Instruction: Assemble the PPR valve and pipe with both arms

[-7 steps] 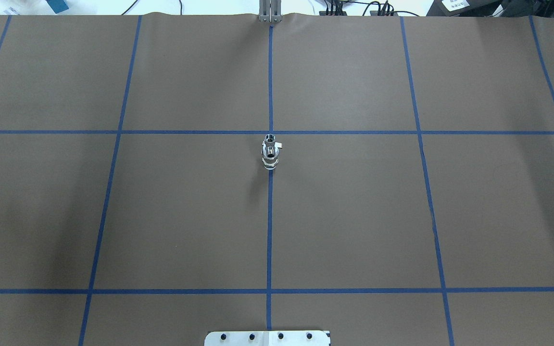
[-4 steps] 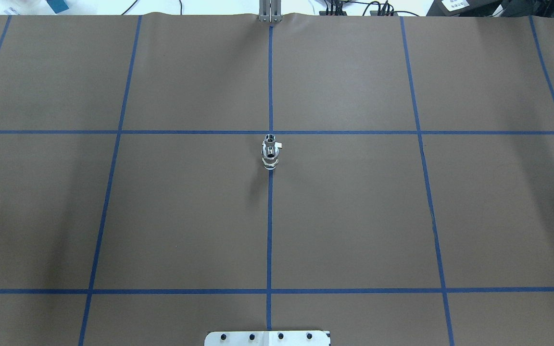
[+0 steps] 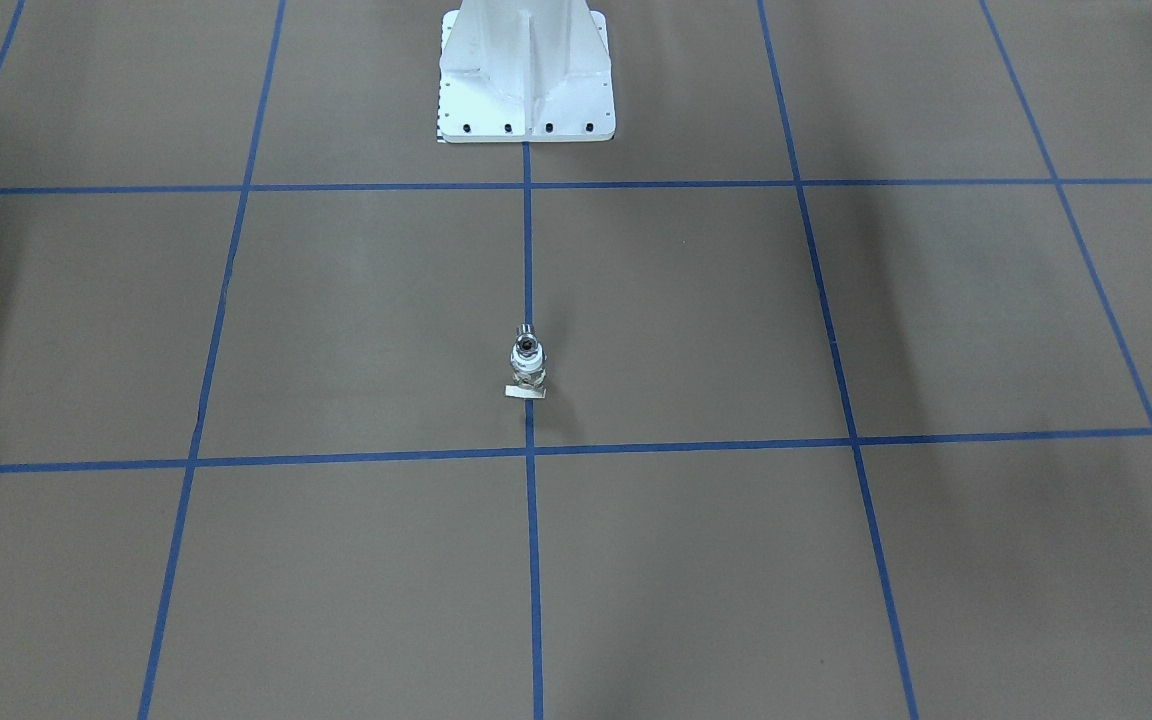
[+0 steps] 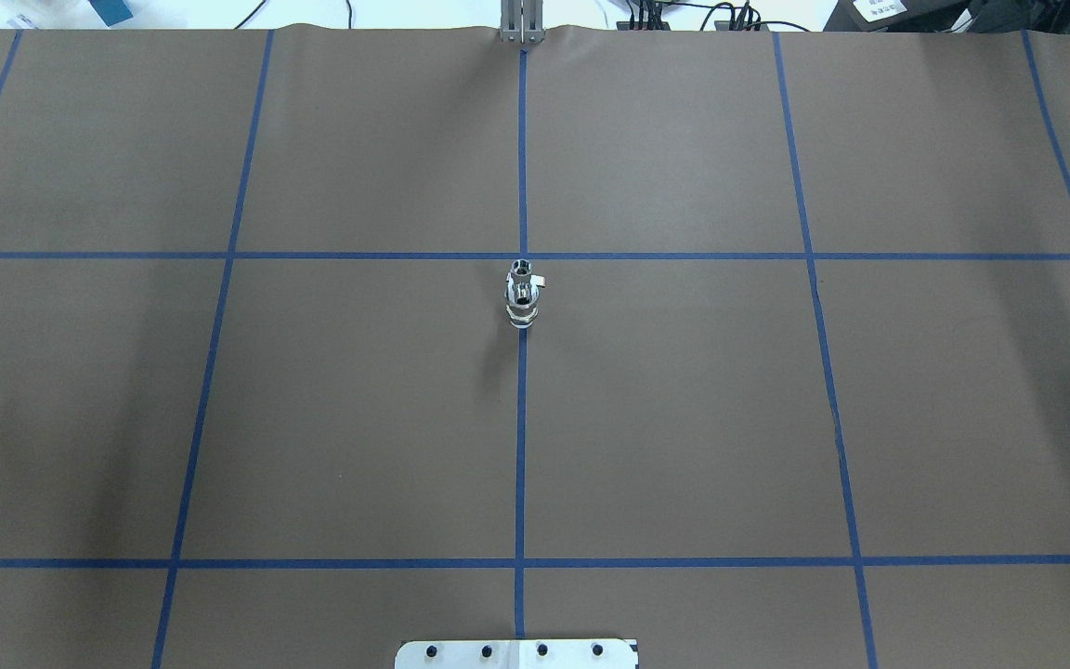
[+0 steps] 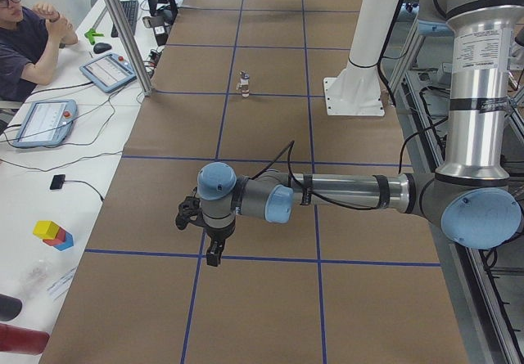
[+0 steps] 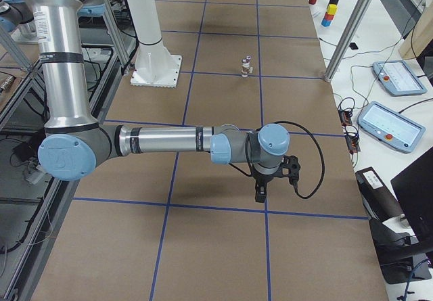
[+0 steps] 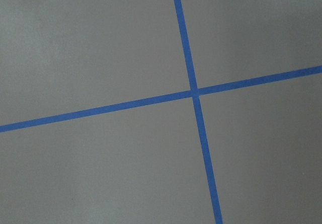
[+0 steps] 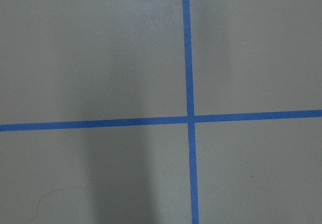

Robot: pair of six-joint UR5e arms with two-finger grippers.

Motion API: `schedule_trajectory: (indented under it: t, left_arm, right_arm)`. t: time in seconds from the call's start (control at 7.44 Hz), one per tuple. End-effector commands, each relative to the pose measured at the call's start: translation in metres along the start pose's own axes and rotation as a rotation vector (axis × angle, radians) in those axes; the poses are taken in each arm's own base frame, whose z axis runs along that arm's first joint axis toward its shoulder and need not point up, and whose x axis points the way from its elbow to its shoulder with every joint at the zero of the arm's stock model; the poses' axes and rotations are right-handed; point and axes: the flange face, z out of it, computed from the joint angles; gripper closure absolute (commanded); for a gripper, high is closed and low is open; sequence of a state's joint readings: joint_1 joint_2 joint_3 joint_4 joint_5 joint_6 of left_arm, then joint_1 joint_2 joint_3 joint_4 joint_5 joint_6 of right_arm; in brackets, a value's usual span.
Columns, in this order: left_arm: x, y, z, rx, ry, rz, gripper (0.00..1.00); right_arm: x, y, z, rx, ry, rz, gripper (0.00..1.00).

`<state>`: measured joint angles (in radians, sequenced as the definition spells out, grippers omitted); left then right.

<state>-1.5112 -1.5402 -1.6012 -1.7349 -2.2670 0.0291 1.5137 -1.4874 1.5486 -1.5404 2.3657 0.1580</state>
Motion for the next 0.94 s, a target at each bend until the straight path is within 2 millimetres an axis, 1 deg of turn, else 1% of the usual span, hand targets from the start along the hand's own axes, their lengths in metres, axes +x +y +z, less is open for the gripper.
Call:
schedule_trajectory:
  t: [0.0, 0.54, 0.81]
  left_arm:
    - [0.0002, 0.0, 0.0, 0.0, 0.0, 0.0, 0.0]
    - [-0.0008, 0.0004, 0.0012, -0.002, 0.0, -0.002, 0.0]
    - [-0.0012, 0.0007, 0.0017, -0.004, 0.0, -0.003, 0.0]
  right_arm:
    - [-0.0003, 0.0011, 0.0003, -0.002, -0.01, 0.001, 0.01]
    - [0.0007, 0.0039, 0.0019, -0.007, -0.02, 0.003, 0.0]
    - [-0.0037, 0.0037, -0.0023, 0.001, -0.022, -0.006, 0.0]
